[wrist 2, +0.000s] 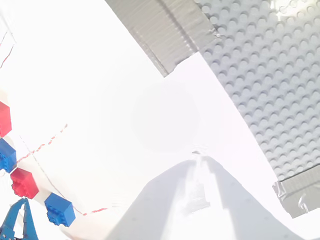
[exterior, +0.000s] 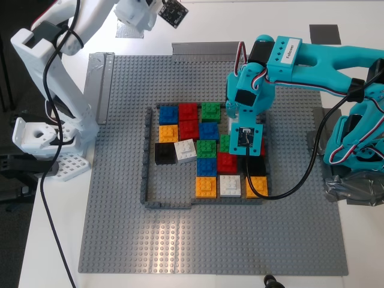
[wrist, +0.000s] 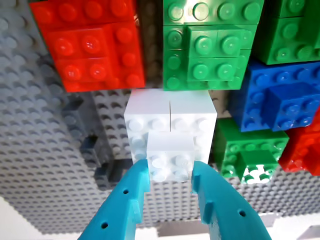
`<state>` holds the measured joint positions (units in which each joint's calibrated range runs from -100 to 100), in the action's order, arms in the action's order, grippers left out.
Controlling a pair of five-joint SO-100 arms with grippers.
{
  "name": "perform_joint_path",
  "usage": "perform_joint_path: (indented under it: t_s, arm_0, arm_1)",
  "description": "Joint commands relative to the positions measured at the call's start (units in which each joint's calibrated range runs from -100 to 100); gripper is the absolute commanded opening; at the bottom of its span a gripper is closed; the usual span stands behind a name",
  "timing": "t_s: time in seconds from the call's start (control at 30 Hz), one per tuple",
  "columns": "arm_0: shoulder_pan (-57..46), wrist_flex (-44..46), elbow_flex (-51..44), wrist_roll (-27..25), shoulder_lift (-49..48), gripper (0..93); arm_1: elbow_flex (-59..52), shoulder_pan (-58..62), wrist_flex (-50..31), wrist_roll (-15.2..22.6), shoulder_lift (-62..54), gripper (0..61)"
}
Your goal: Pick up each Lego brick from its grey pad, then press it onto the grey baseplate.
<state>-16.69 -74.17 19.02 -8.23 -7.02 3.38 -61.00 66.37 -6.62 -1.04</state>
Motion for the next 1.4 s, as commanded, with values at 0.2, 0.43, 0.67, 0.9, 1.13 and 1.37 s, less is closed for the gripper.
perform_joint_path:
  t_s: [0.2, 0.43, 0.67, 0.9, 1.13, 1.37]
  arm_0:
    - [0.8, 0.7, -0.1, 0.0, -0.3, 0.0]
    - [0.8, 2.6, 0.6, 0.0, -0.3, 0.0]
    - [0.8, 4.0, 2.6, 0.0, -0.3, 0.0]
    - [0.8, 5.8, 2.8, 0.5, -0.3, 0.0]
    - [0.8, 6.2, 2.8, 0.8, -0.2, 0.0]
    - [0.8, 6.1, 5.0, 0.8, 2.5, 0.0]
  arm_1:
    - [-0.4, -1.4, 3.1, -0.7, -2.5, 0.2]
    - [-0.5, -1.5, 6.3, -0.1, -3.5, 0.2]
    - [-0.5, -1.3, 8.9, 0.2, -4.3, 0.2]
    - [-0.7, 0.2, 11.3, 0.9, -5.7, 0.2]
    - [-2.8, 1.6, 13.0, 3.5, -8.1, 0.2]
    - [-1.0, 3.1, 13.0, 4.1, -7.9, 0.2]
